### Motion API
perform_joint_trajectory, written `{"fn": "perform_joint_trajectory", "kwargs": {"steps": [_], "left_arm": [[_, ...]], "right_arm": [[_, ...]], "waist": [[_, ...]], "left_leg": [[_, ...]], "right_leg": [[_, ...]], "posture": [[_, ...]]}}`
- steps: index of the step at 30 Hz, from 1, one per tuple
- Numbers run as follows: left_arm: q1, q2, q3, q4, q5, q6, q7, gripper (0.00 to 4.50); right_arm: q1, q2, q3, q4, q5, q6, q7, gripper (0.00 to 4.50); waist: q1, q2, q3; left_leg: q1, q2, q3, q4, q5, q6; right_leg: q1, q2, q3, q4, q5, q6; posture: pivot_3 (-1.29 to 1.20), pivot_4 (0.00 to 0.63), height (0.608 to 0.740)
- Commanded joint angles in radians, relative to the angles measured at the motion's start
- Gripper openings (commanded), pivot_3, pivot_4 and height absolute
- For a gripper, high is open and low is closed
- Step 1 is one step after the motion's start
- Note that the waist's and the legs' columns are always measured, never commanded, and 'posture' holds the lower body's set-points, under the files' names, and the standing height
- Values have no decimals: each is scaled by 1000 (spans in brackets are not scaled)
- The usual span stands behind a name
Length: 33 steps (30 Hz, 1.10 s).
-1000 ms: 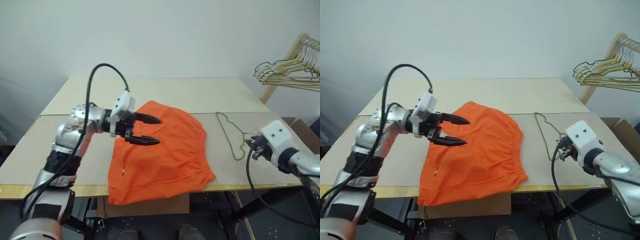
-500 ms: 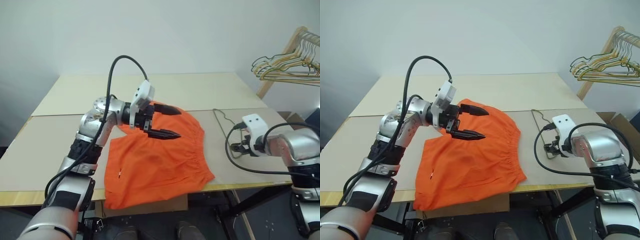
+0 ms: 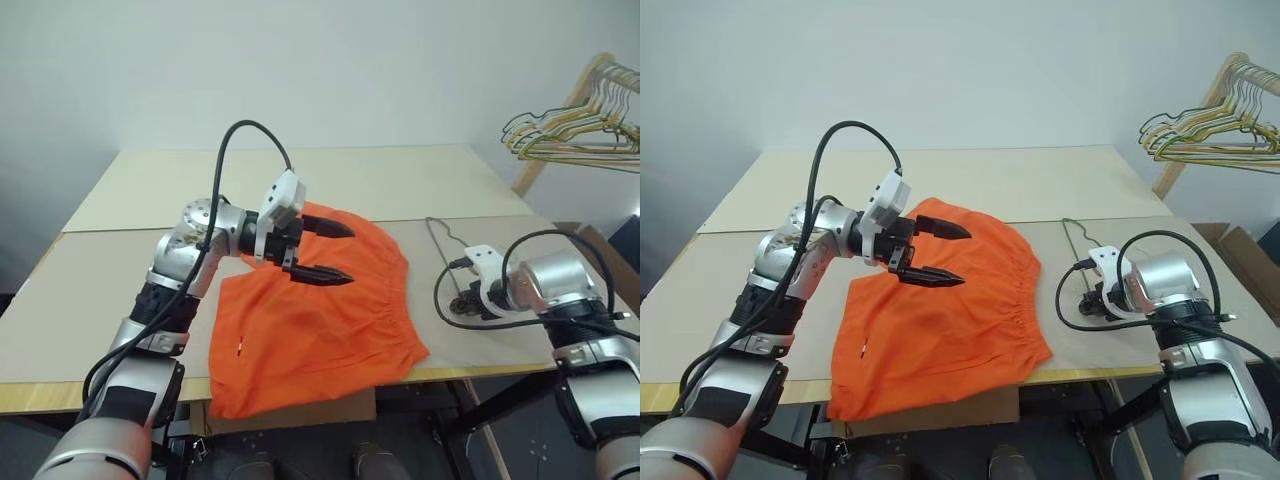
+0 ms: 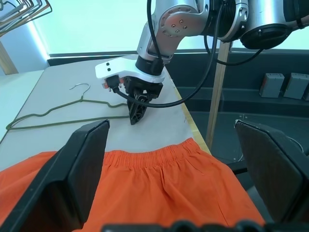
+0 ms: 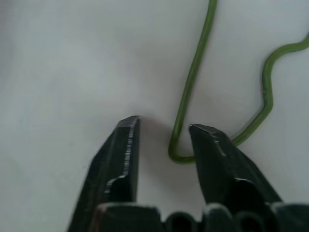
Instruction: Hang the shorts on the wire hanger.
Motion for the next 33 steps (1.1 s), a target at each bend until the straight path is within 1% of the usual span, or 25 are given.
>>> {"fn": "perform_joint_trajectory", "kwargs": {"steps": [1,3,9,12,14,17,19,20,21,23,26,28,33], "left_arm": [[0,12,11,-36,2,-20,0,4500],[5,19,14,-41,2,-21,-1,4500],[13,35,17,-42,5,-31,-5,4500],[5,33,25,-30,7,-43,8,4500],[-13,23,39,-10,10,-37,43,4500],[-34,16,57,16,7,-21,78,4500],[-73,19,76,68,8,-3,101,4500],[-93,24,81,96,11,0,101,4500],[-111,29,85,119,12,3,98,4500],[-150,37,90,168,16,13,91,4500],[-188,42,93,227,24,16,77,4500],[-206,48,82,263,38,10,56,4500],[-201,50,14,303,101,-50,-30,4500]], "right_arm": [[-14,6,7,37,-37,-23,19,611],[-12,9,-1,42,-47,-17,24,22],[18,-7,-47,-32,-49,21,30,22],[59,-4,-135,-161,-84,-24,-63,22],[152,-20,-187,-379,-147,-195,-152,22],[284,-46,-215,-584,-236,-460,-218,22],[441,-165,-168,-686,-391,-781,-240,22],[505,-233,-137,-699,-476,-930,-257,22],[555,-294,-113,-688,-563,-1082,-294,22],[604,-376,-82,-638,-701,-1282,-374,22],[618,-407,-77,-563,-828,-1445,-472,22],[606,-392,-93,-523,-878,-1513,-528,22],[532,-344,-122,-486,-930,-1577,-555,22]], "waist": [[1,0,0],[1,0,0],[2,0,0],[4,0,0],[8,1,0],[11,2,0],[15,2,0],[24,2,-1],[24,2,-1],[23,2,-1],[12,2,-1],[5,2,-1],[-5,2,0]], "left_leg": [[0,0,0,0,0,0],[0,0,-1,0,0,0],[1,0,-1,0,0,0],[0,0,-3,0,0,0],[-2,0,-3,0,0,0],[-6,-1,-5,0,0,0],[-8,-1,-5,0,0,0],[-9,-1,-5,0,0,0],[-10,-2,-5,0,0,0],[-9,-3,-4,1,0,0],[-8,-3,-1,3,0,-1],[-8,-3,-1,5,1,-1],[-2,-3,0,7,1,-1]], "right_leg": [[0,0,0,0,0,0],[1,0,-1,0,0,0],[1,0,-1,1,0,0],[1,0,-2,0,0,0],[-1,0,-2,0,0,0],[-5,-1,-3,1,0,0],[-7,-1,-3,0,0,1],[-7,-1,-4,0,0,1],[-8,-2,-4,0,-1,1],[-8,-2,-4,0,-1,1],[-8,-2,-2,0,0,2],[-7,-2,0,2,1,4],[-1,-1,2,1,1,5]], "posture": [[5,0,740],[6,0,740],[5,0,740],[6,0,740],[3,0,740],[-5,0,740],[-17,0,740],[-23,0,740],[-23,0,740],[-30,0,740],[-27,0,740],[-23,0,740],[-25,0,740]]}}
